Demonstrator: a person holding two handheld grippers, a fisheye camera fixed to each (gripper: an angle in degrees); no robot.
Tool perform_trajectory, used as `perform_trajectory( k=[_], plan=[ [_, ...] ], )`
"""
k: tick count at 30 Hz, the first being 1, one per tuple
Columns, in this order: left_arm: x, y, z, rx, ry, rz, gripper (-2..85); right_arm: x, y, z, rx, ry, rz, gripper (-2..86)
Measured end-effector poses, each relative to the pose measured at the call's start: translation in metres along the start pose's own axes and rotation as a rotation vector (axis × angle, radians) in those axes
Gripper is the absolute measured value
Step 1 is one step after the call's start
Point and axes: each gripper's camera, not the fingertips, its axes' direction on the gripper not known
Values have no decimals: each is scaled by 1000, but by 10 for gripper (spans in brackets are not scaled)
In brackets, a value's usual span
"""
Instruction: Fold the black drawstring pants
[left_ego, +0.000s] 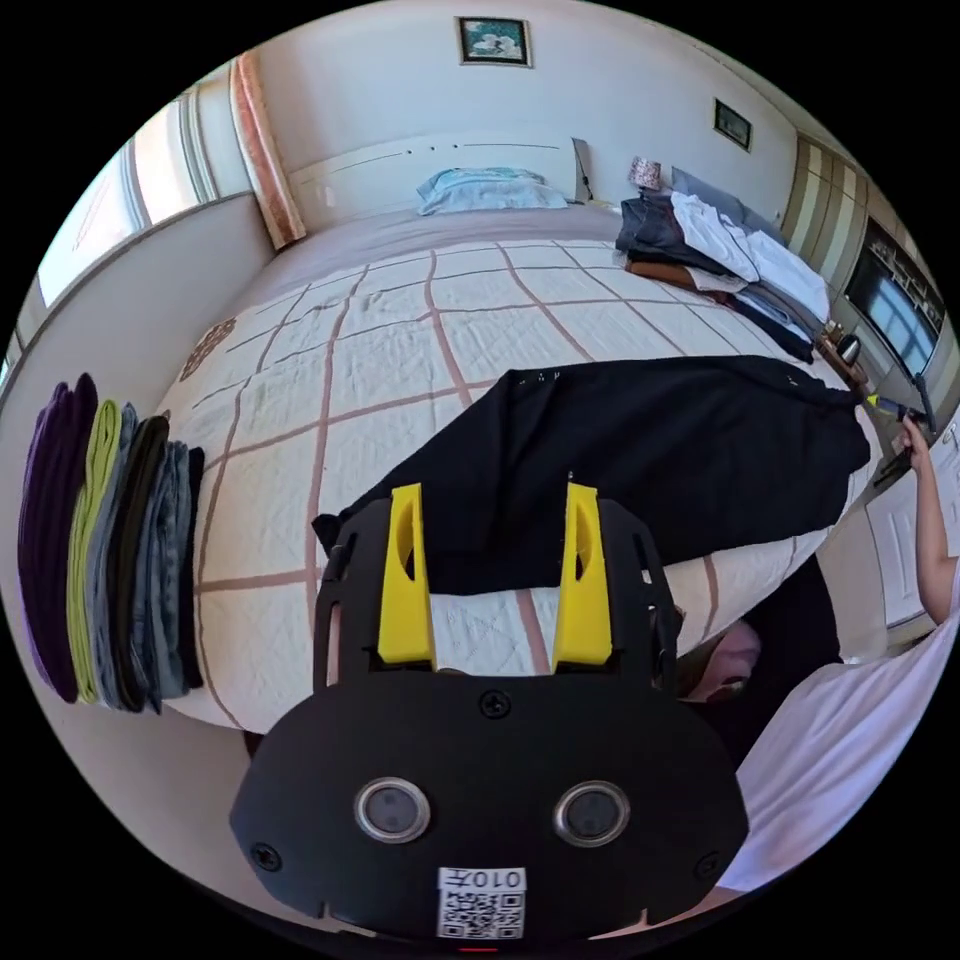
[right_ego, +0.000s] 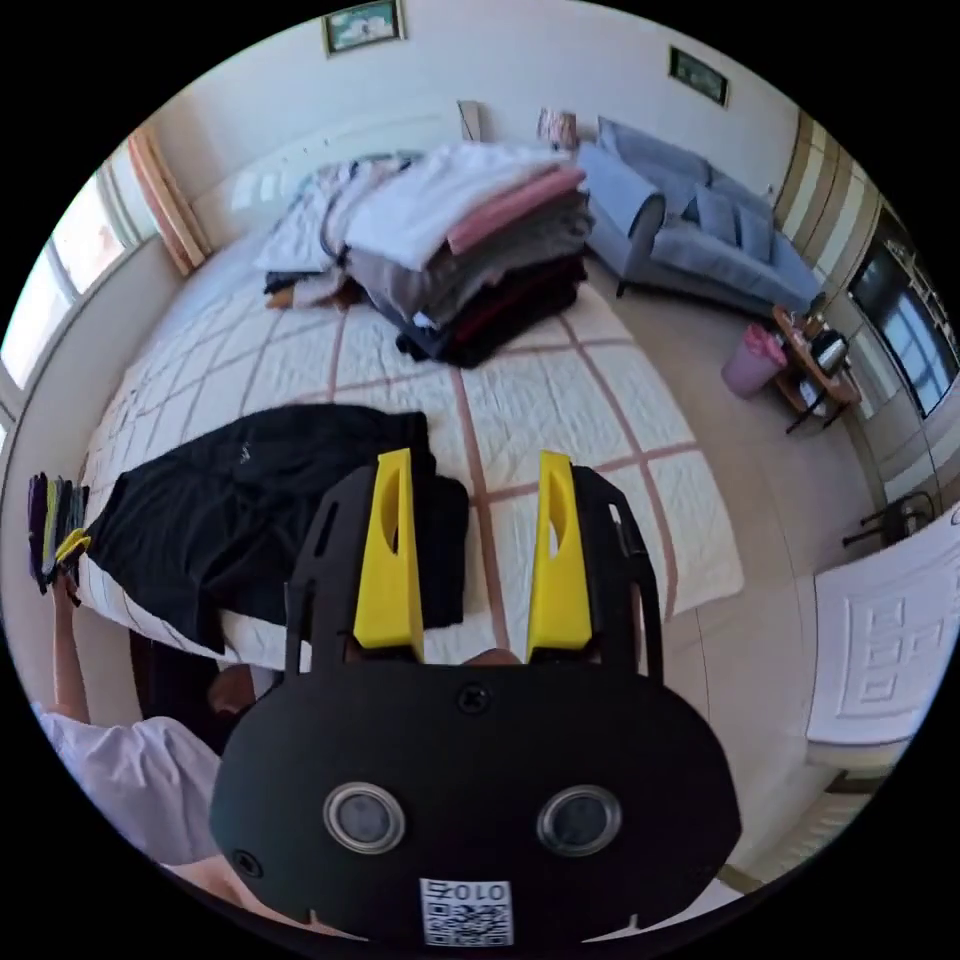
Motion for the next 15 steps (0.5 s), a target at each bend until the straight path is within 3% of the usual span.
perform_trajectory(
  k=[2,6,9,15],
  plan=[
    [4,-41,28,-105,1,61,208,-33,-26,7,1,-94,-220,204],
    [3,-87,59,-165,85,54,217,-105,-81,88,-395,-107,-570,245],
    [-8,-110,74,-182,182,-21,208,-133,-108,124,-499,-134,-680,255],
    [-6,-139,88,-291,118,26,170,-130,-164,166,-670,-158,-649,236]
  ],
)
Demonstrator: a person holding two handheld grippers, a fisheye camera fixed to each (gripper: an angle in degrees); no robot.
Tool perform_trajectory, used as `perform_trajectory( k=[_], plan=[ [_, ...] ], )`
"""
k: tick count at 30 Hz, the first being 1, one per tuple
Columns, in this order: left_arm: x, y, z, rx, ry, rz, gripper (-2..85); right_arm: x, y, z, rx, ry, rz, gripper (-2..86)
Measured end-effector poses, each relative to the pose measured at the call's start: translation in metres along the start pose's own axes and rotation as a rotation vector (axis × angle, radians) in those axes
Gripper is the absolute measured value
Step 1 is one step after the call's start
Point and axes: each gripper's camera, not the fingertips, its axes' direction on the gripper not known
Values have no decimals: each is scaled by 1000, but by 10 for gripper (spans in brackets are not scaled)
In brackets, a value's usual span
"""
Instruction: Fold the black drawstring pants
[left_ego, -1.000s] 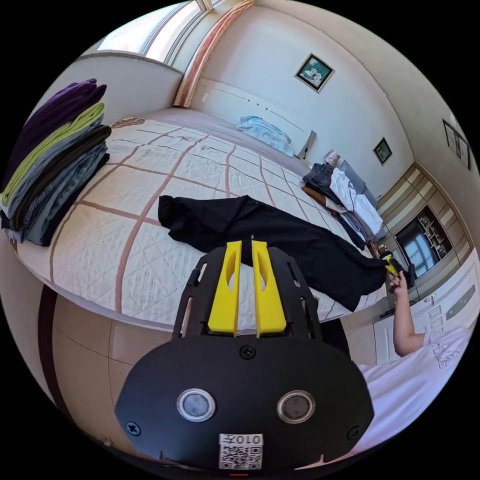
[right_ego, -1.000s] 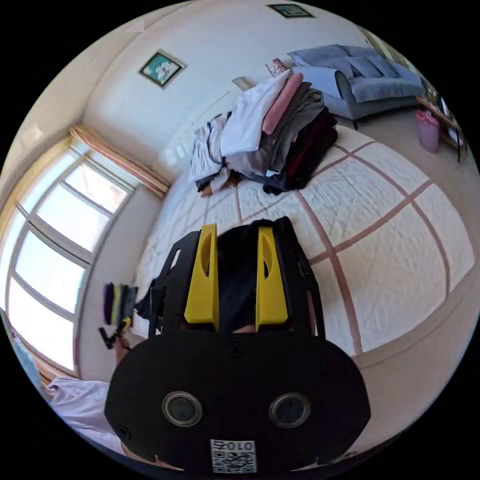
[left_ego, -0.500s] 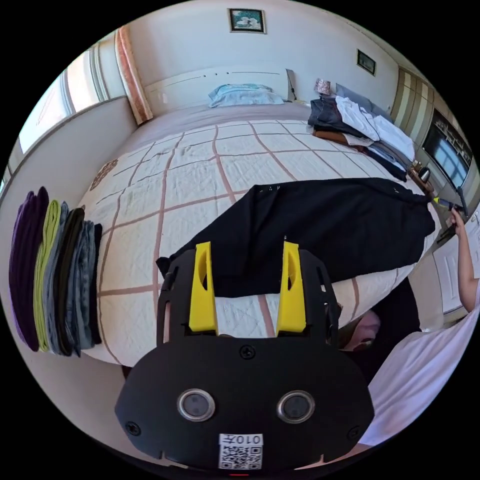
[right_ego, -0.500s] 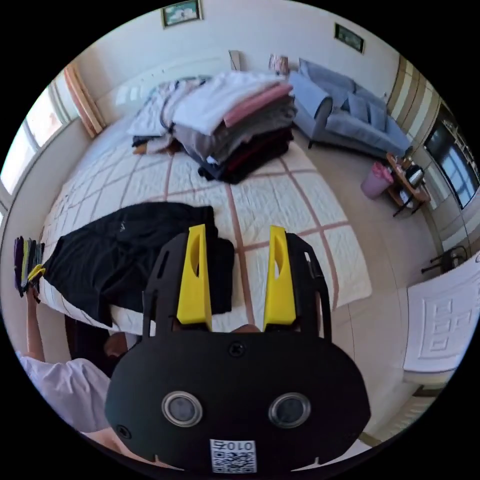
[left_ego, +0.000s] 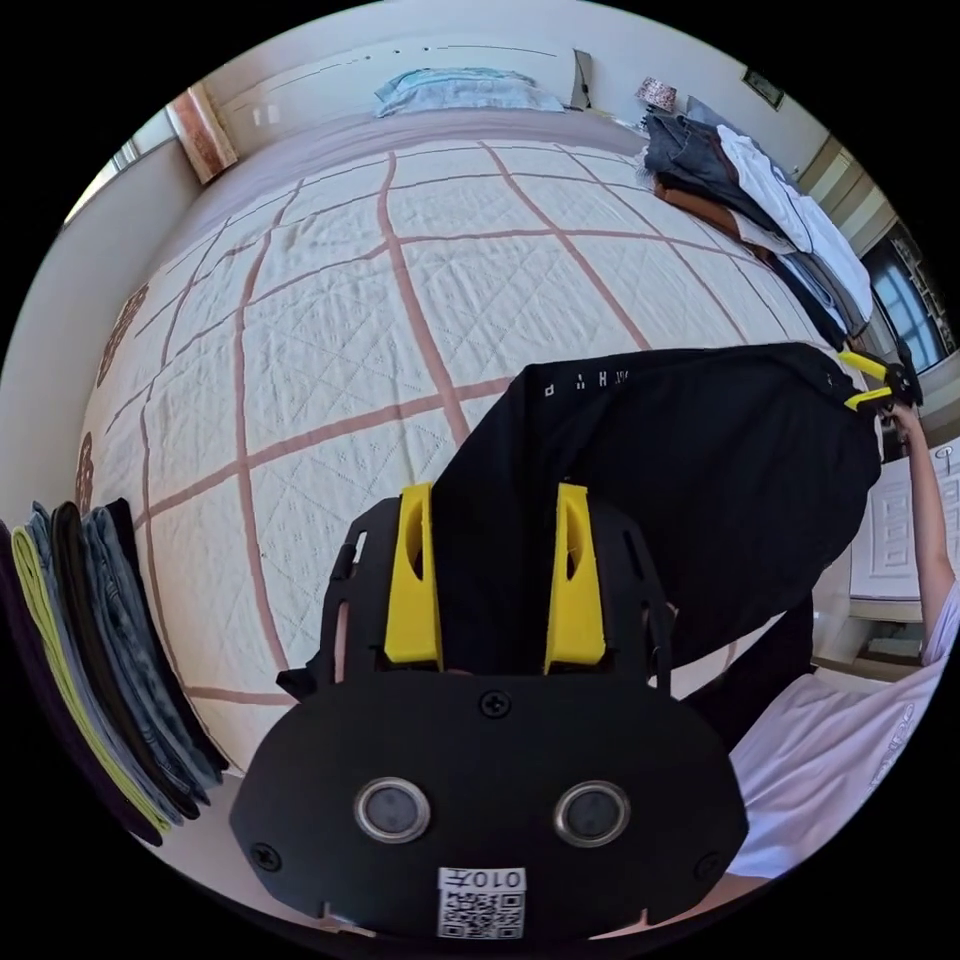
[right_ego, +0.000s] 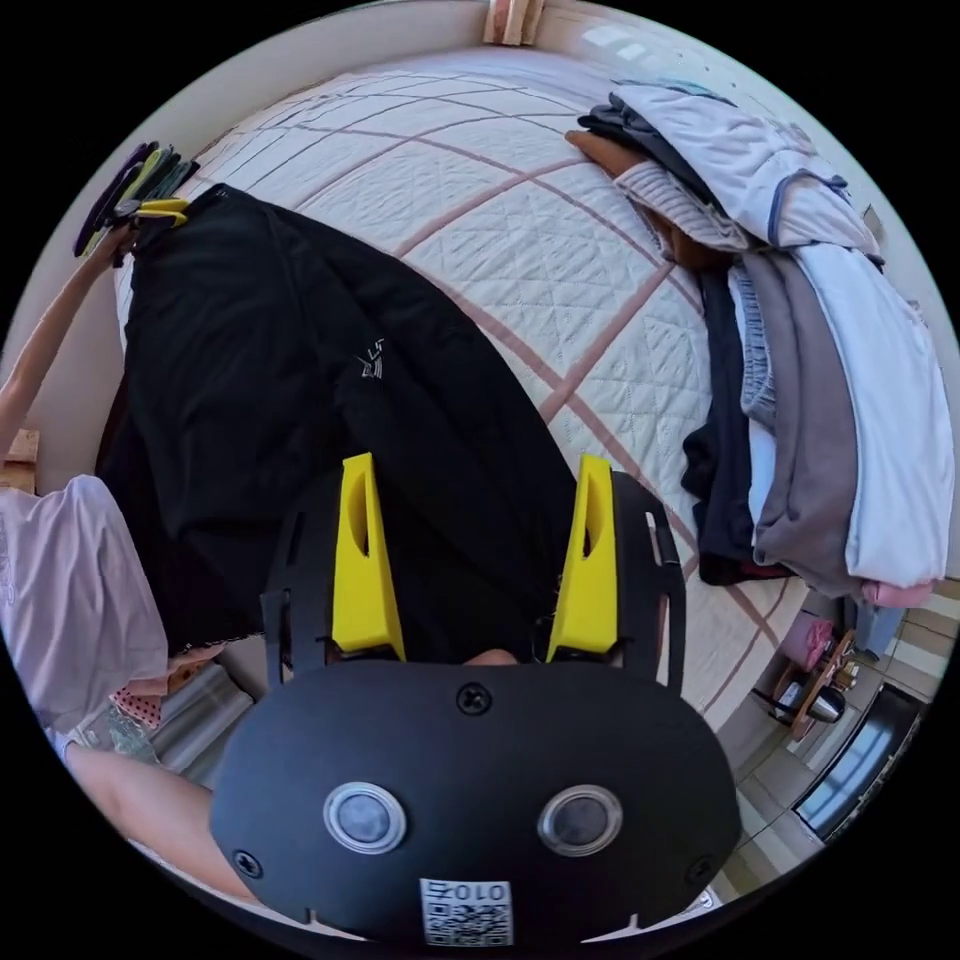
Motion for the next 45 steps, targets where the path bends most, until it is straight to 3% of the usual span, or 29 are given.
perform_trajectory(
  k=[4,12,20,23,26,29,31,35,39,41,45],
  plan=[
    [0,-14,-1,-51,1,15,150,9,-13,-6,-34,-45,-1,206],
    [12,-15,-8,-13,-46,125,79,-11,-2,-45,54,-58,-86,47],
    [-10,-1,-46,166,47,95,11,-30,-15,-91,87,-4,-67,31],
    [-21,-7,-79,215,-35,70,10,-42,-31,-126,179,32,-53,34],
    [-32,-21,-96,203,-147,12,21,-53,-63,-152,266,101,32,43],
    [-50,-37,-75,29,-201,-82,48,-70,-104,-140,145,241,86,70],
    [-56,-32,-65,3,-250,-161,67,-78,-117,-128,88,329,117,94],
    [-69,20,-67,125,-259,-286,91,-78,-95,-129,216,335,218,131],
    [-68,103,-74,302,-134,-301,95,-85,-79,-112,273,278,120,137],
    [-52,162,-62,359,3,-268,93,-91,-89,-99,273,264,74,144],
    [-22,251,-34,386,101,-295,86,-106,-142,-61,144,335,-32,157]
  ],
)
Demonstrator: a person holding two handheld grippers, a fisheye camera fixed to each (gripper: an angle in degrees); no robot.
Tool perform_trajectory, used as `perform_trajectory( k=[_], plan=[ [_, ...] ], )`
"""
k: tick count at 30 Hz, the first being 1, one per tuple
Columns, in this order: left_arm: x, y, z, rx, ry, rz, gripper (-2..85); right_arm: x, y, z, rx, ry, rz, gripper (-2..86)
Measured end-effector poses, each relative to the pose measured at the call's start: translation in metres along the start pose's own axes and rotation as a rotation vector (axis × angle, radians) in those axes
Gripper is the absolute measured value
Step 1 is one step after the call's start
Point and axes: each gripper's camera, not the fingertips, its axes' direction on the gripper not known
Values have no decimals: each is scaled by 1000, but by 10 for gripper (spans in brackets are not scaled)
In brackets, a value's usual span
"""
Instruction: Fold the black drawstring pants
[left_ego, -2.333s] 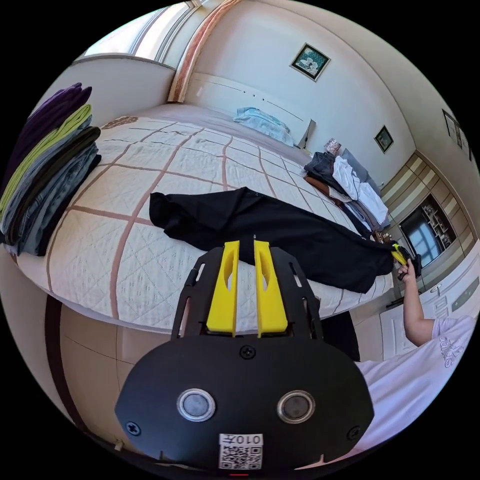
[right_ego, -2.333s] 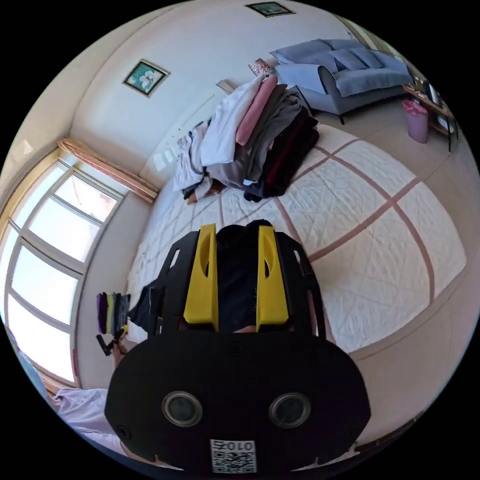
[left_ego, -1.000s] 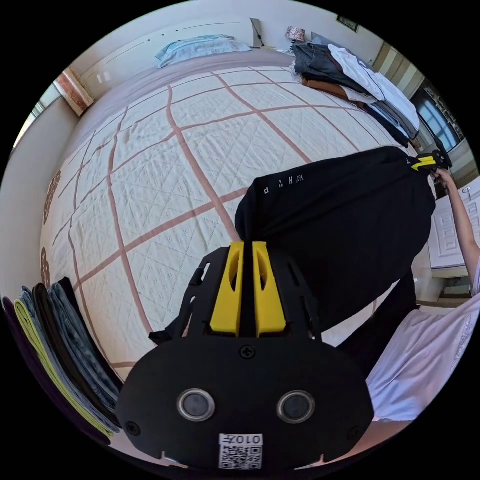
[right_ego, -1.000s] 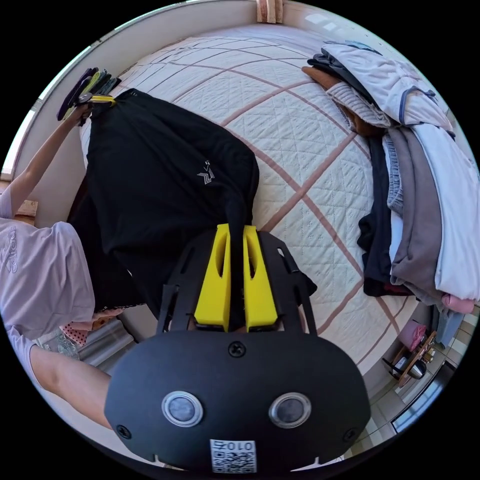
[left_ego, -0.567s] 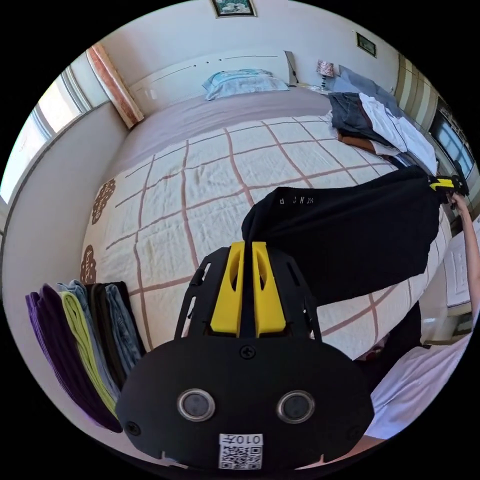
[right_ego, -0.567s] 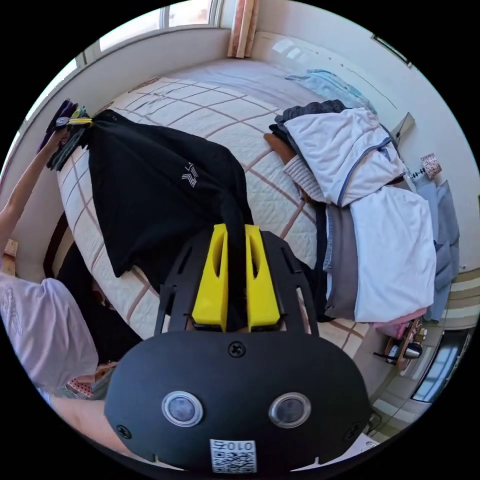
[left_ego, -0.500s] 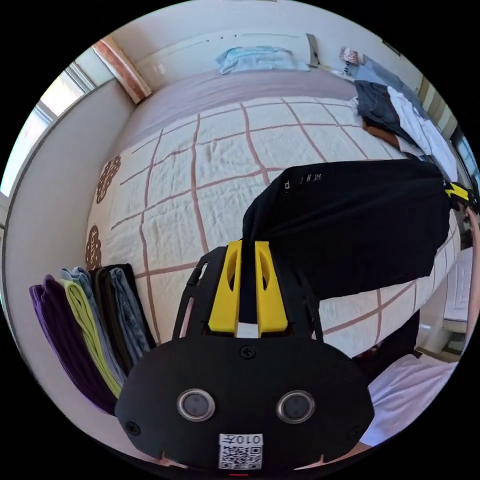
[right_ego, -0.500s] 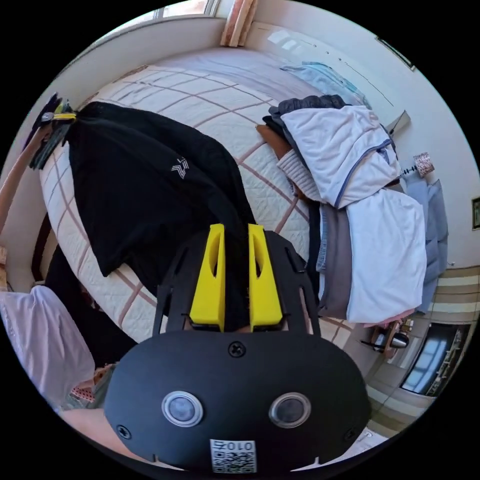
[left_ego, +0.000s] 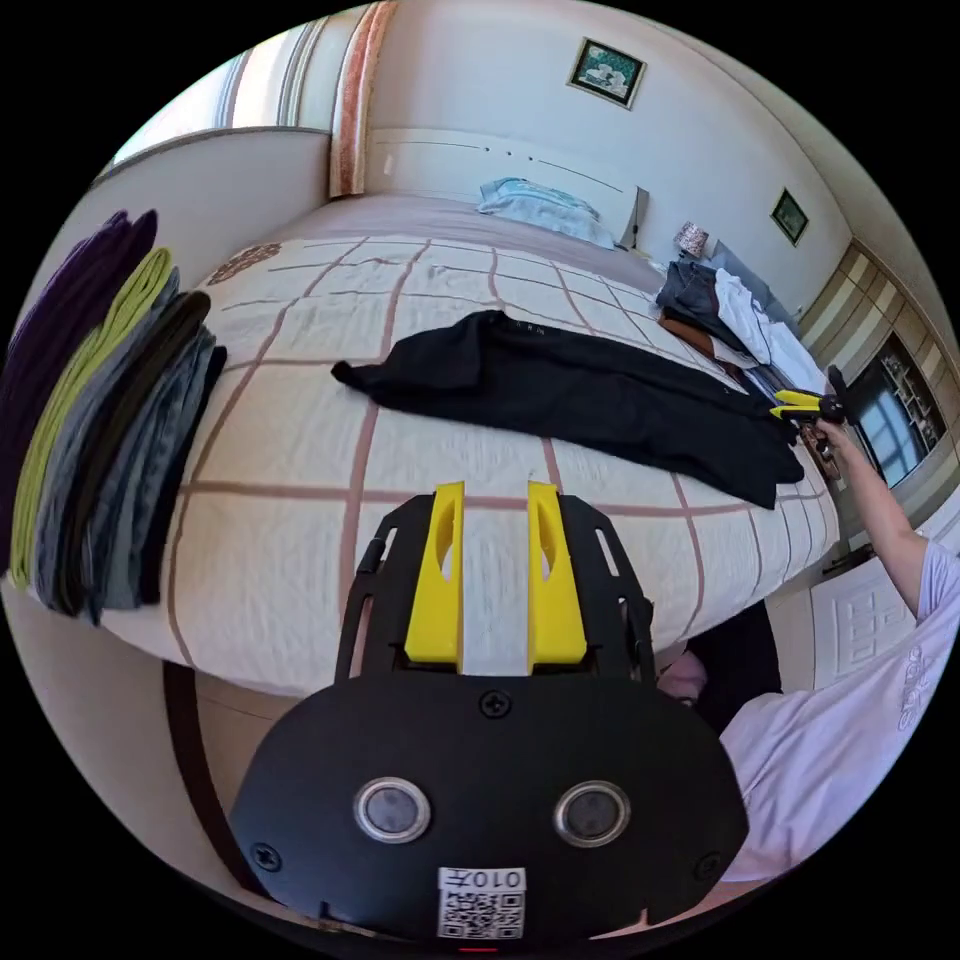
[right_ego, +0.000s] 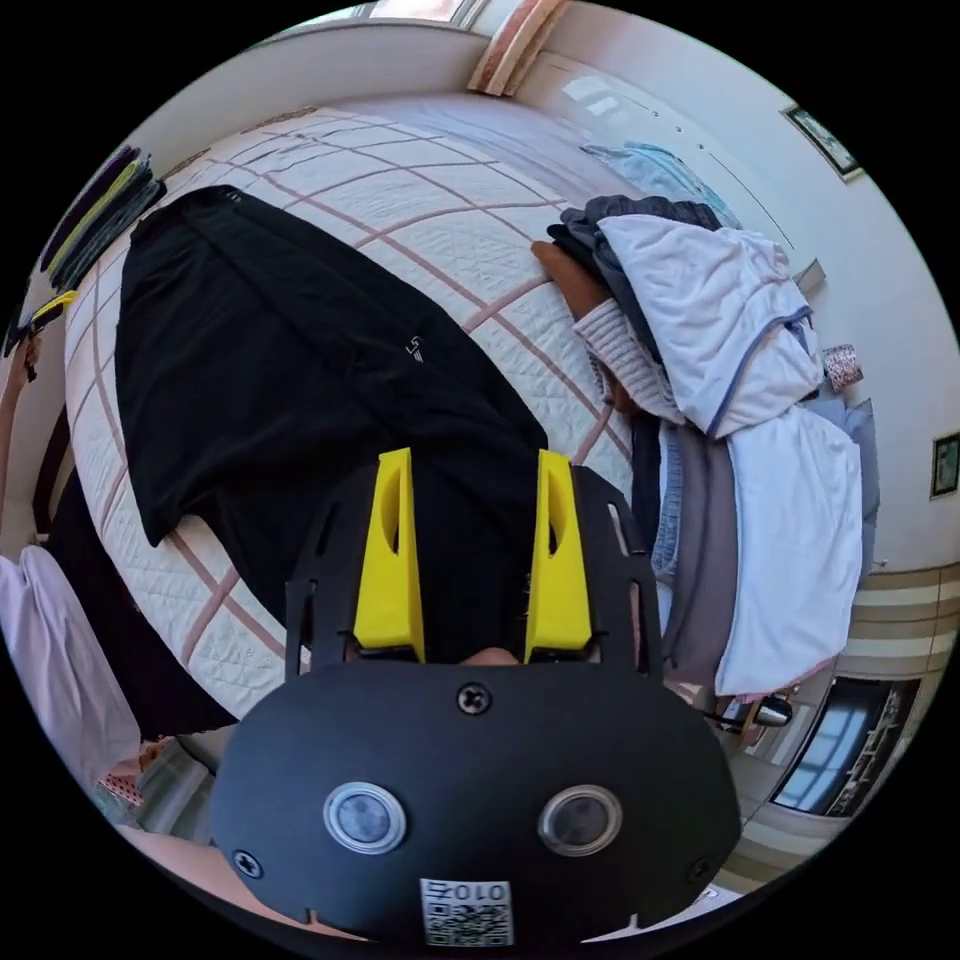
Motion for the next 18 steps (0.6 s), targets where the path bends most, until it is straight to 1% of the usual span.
perform_trajectory(
  k=[2,5,6,8,12,15,18],
  plan=[
    [-6,61,-8,-4,20,-82,79,-5,-19,18,-73,10,-37,155],
    [-15,121,-23,-23,-16,-160,72,-12,-35,41,-133,-15,-59,117],
    [-17,128,-26,-39,-23,-166,72,-14,-35,46,-140,-24,-63,90],
    [-25,146,-40,-72,-78,-186,71,-16,-30,44,-102,-16,-48,64],
    [-28,137,-57,-28,-117,-156,77,-27,5,24,17,-1,-62,43],
    [-13,101,-51,20,-146,-45,92,-43,47,3,118,-45,-119,39],
    [19,56,-31,53,-172,123,116,-63,101,-20,234,-111,-142,38]
  ],
)
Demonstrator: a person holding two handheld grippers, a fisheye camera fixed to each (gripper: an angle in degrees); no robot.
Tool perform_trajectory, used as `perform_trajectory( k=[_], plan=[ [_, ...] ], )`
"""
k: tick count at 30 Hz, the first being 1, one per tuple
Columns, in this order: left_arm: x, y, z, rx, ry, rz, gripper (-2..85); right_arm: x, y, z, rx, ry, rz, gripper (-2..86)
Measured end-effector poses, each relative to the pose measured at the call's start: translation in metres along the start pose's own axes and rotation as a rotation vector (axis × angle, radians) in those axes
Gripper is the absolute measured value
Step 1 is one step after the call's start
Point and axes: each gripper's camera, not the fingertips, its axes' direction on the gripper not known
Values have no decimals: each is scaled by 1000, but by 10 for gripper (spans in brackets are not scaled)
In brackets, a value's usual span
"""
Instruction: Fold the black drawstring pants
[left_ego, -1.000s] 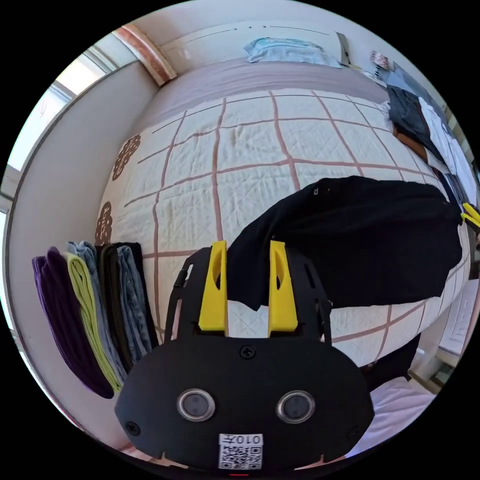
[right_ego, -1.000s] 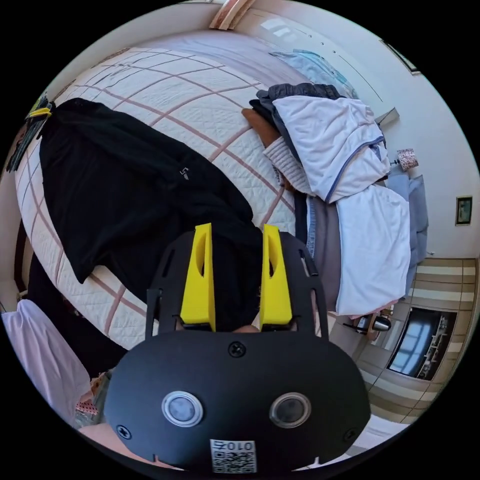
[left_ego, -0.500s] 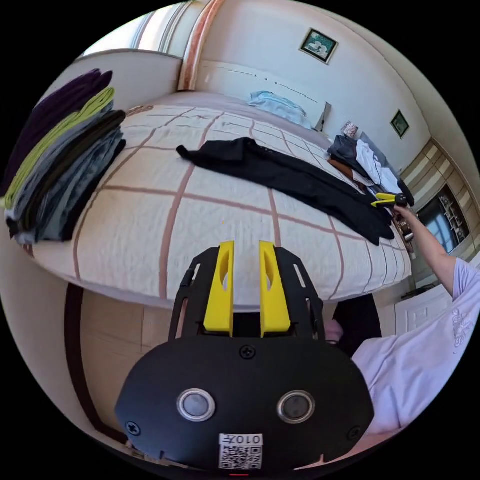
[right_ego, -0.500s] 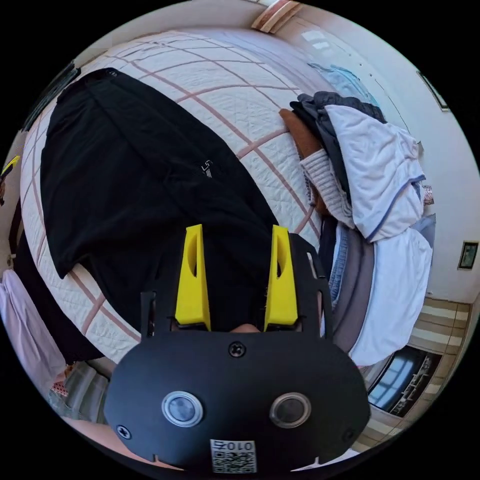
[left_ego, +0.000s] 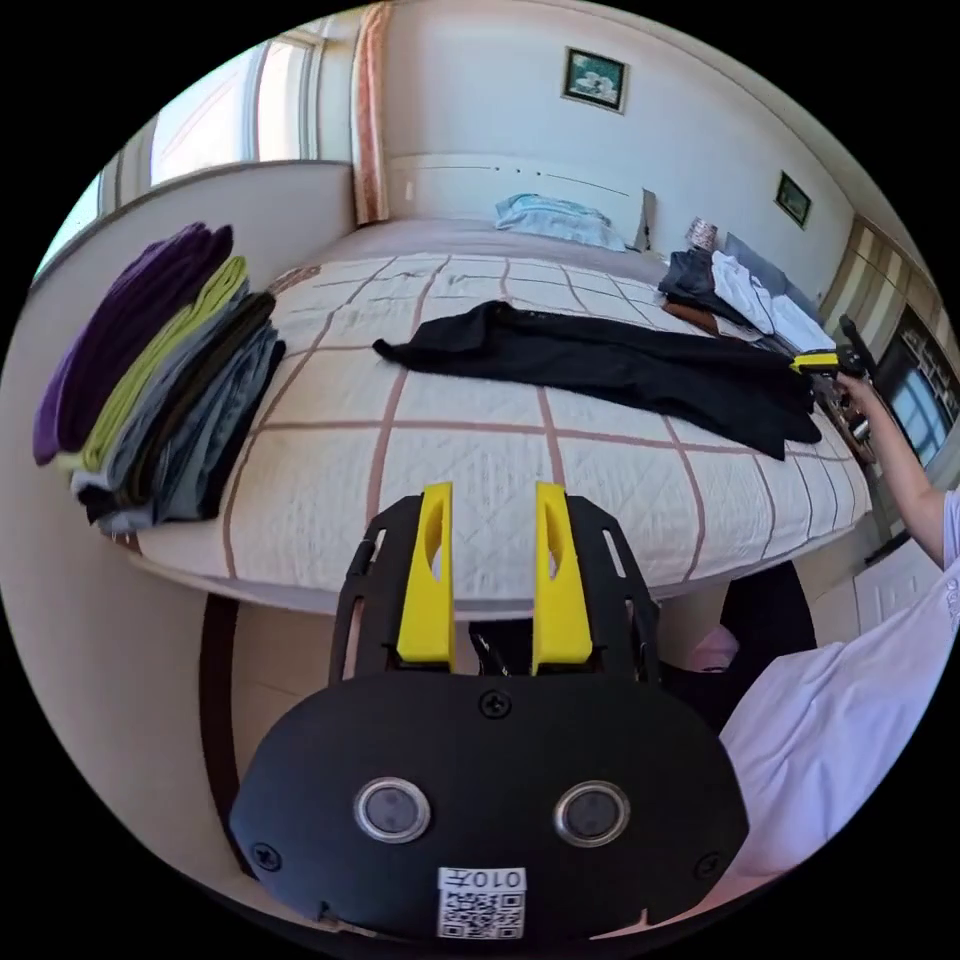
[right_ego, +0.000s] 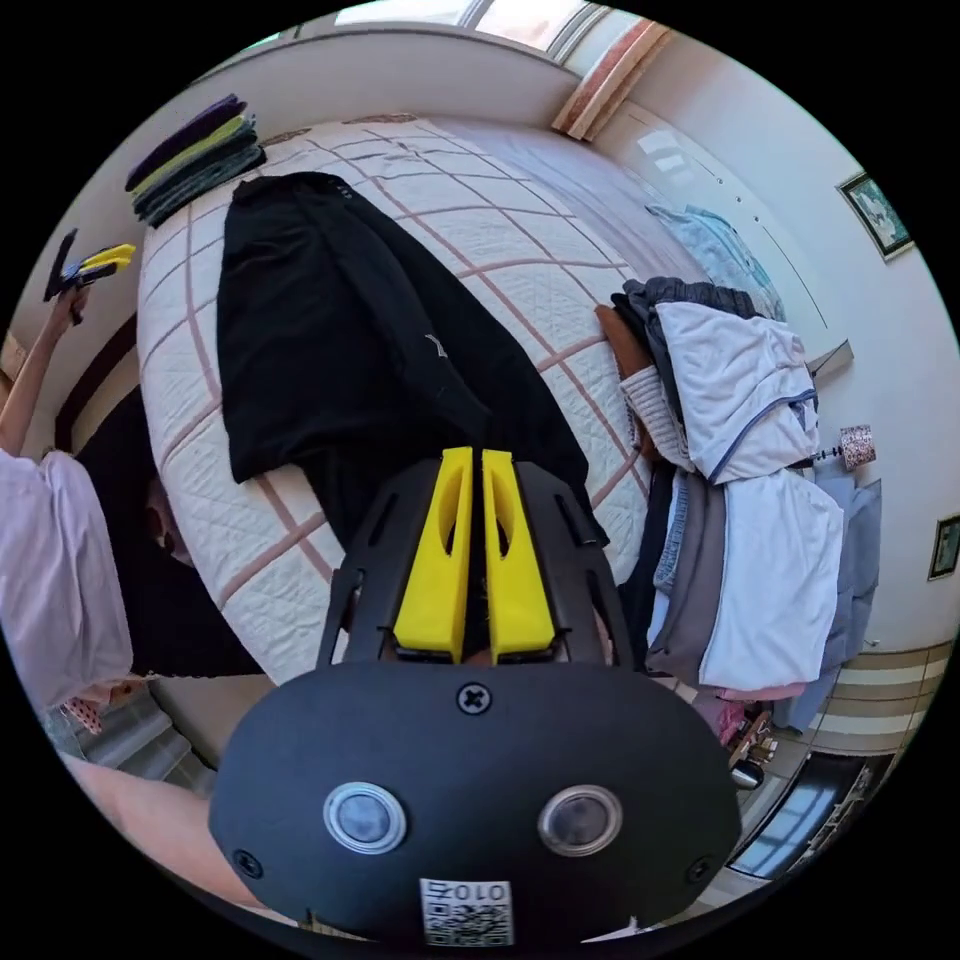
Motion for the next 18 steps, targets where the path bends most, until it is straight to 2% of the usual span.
perform_trajectory(
  k=[2,5,6,8,11,13,16,18],
  plan=[
    [33,-37,21,-3,-55,177,127,-26,32,-17,74,-42,-38,37],
    [61,-72,49,-53,-82,285,139,-66,94,-31,162,-67,-68,38],
    [61,-77,53,-53,-55,277,140,-75,119,-26,174,-89,-35,38],
    [49,-91,71,-55,145,171,147,-87,153,-3,132,-130,17,38],
    [24,-88,91,-31,301,16,155,-108,198,53,-3,-186,160,41],
    [6,-80,103,-28,397,-99,158,-120,224,78,10,-237,268,49],
    [-21,-67,115,-29,476,-246,164,-137,278,92,321,-308,562,72],
    [-34,-64,112,11,498,-309,166,-157,322,105,648,-321,782,76]
  ],
)
